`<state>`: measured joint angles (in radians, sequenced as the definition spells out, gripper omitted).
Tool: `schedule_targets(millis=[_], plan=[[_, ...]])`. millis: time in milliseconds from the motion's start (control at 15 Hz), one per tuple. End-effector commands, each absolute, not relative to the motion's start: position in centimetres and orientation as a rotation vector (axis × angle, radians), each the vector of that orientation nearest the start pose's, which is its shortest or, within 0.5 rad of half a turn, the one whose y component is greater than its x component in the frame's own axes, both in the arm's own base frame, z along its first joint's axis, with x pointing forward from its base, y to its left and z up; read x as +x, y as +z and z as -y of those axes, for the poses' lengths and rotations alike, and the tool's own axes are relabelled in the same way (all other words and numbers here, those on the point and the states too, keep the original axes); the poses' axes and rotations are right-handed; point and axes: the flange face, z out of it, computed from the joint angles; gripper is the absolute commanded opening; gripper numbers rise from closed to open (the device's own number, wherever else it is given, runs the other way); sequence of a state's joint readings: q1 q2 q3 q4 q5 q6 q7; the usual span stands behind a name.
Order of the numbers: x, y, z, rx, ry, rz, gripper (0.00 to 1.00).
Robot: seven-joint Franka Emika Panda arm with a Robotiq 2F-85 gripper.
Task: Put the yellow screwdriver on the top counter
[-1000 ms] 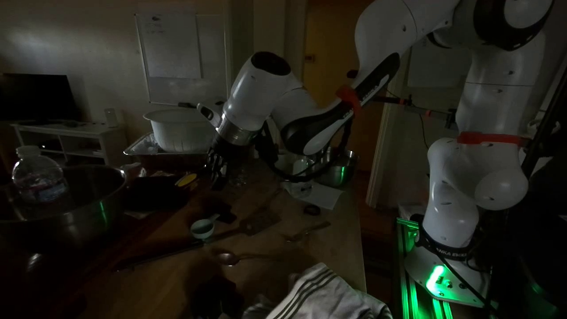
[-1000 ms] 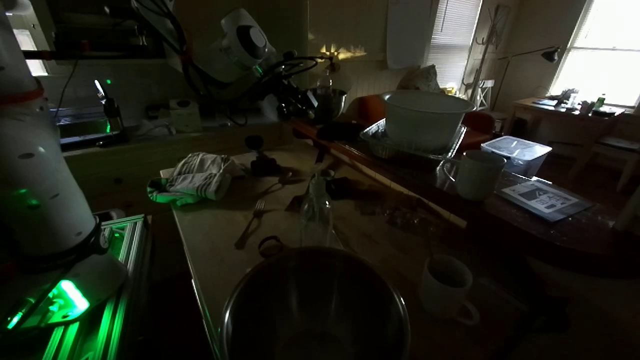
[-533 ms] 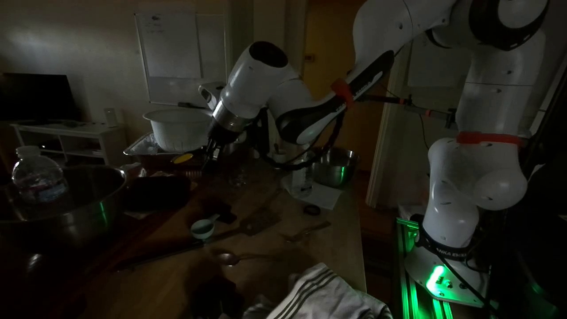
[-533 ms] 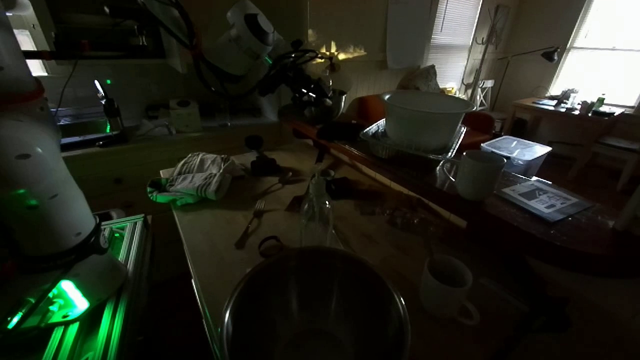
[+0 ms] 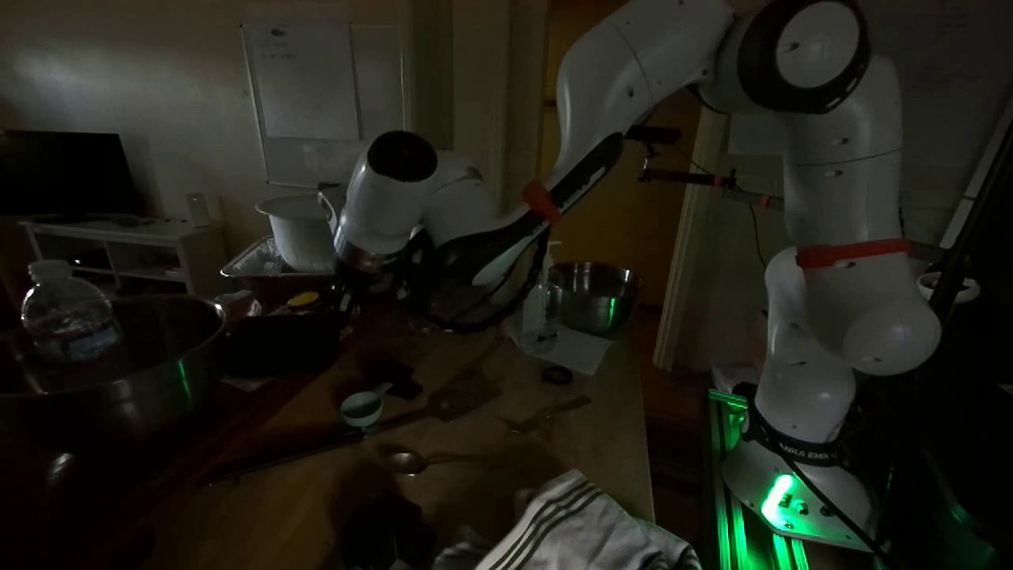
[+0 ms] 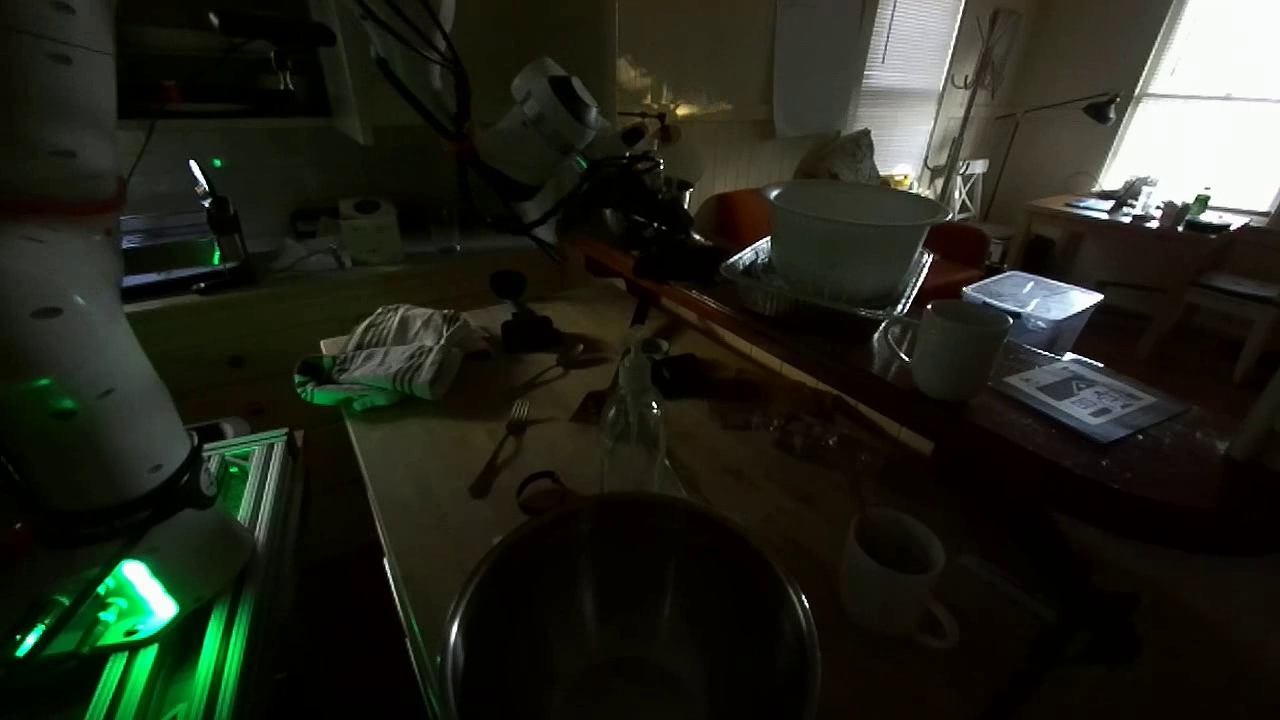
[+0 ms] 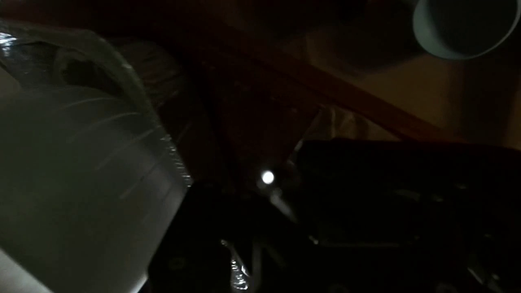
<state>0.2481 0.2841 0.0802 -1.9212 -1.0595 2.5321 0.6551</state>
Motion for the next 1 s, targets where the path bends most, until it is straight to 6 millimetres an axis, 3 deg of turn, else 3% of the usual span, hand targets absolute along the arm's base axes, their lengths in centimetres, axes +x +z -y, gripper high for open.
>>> schedule_targets(millis=[0,267,533,600,800,933], plan=[[63.7,36.1,-24.7,-3.373,-1.18,0.792,0.0],[65.7,38.3,-26.6,-3.334,-1.316,0.763,0.0],[67.5,36.8,-26.2,-3.388,-1.223,0.762,0.0],[67.9,36.1,-25.9,-3.398,-1.171,0.764,0.19],[68.6,34.3,-25.4,-3.421,-1.086,0.782,0.4],[68.8,34.4,-25.2,-3.418,-1.077,0.795,0.55]])
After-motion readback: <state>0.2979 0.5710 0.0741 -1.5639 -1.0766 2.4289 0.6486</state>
